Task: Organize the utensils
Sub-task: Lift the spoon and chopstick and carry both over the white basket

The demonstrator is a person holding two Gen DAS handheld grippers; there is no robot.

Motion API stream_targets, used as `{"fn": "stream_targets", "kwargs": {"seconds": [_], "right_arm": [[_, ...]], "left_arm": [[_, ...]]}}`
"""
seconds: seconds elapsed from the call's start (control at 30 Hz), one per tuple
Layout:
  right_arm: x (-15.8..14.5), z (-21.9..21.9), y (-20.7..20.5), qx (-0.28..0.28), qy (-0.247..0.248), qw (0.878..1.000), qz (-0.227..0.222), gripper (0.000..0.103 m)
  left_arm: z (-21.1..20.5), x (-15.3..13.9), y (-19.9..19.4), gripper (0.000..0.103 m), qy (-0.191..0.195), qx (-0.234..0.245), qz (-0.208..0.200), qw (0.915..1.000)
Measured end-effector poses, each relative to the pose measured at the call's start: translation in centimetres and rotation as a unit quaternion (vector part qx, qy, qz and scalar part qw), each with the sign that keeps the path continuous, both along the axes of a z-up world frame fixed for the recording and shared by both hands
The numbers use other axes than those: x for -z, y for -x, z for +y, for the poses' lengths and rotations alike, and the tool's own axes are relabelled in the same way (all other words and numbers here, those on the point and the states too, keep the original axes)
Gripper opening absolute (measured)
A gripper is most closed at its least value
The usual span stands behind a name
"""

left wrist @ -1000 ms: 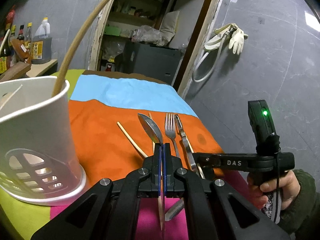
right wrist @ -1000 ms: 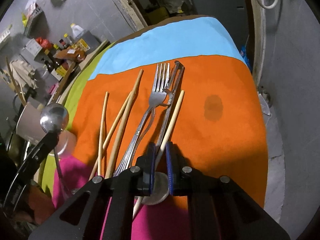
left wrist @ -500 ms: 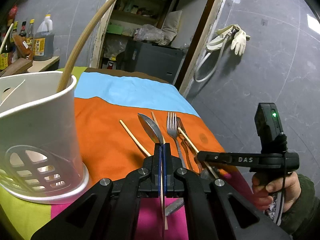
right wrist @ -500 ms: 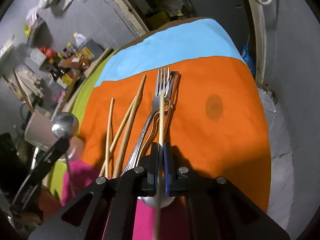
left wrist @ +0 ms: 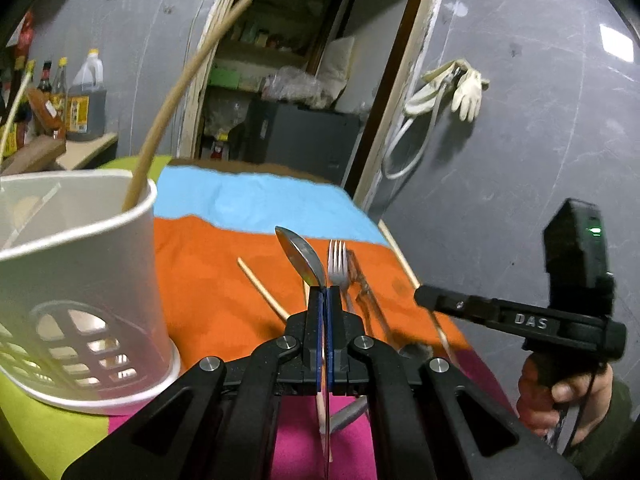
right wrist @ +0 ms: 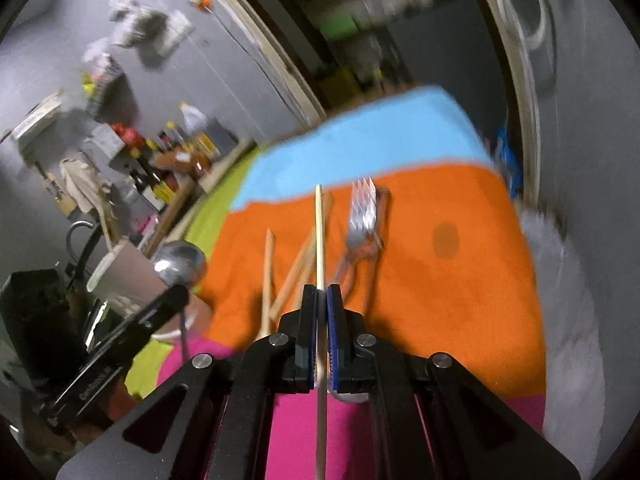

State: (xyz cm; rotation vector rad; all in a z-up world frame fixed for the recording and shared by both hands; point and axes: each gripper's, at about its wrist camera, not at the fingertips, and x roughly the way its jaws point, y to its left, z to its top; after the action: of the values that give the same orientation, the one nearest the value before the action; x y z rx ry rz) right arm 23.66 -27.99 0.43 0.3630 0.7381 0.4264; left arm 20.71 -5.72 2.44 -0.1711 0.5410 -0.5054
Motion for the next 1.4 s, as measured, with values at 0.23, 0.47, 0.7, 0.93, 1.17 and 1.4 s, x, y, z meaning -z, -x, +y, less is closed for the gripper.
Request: {"fn": "stream_targets", "kwargs": {"seconds": [0.23,0.47,0.7,0.93,1.17,1.4], "right_arm": [[-5.2,3.2,4.2,0.026,0.017,0.984,-0.174,0.003],[-8.9,6.9,6.7,0.024,0.021,0.956,-0.291,0.003],[-11.0,10.3,6.1,0.006,-0.012,0.942,-0.335,0.003],[-11.5,14.3,4.8,0.001,-0.034,0.929,-0.369,0.003],[-11.3,17.6,2.8,-0.009,-0.07,0.923,-0.377,0.003],[-10.3,20.0,1.3,-0.011,-0.074,0.929,-0.362,0.003]], "left_arm": [[1.4,-3.5,2.4,0.0,0.029,0.006,-0.075,0.9967],[4.0,-8.2,5.1,0.0,0.027,-0.012,-0.158,0.987],[7.9,-11.4,6.9,0.0,0.004,-0.063,-0.215,0.9745],[13.1,-12.0,6.7,0.0,-0.005,-0.125,-0.236,0.9635],[19.2,-10.4,3.7,0.0,0.029,-0.208,-0.218,0.9531],[22.3,-8.6,1.9,0.0,0.069,-0.249,-0.205,0.9442]]}}
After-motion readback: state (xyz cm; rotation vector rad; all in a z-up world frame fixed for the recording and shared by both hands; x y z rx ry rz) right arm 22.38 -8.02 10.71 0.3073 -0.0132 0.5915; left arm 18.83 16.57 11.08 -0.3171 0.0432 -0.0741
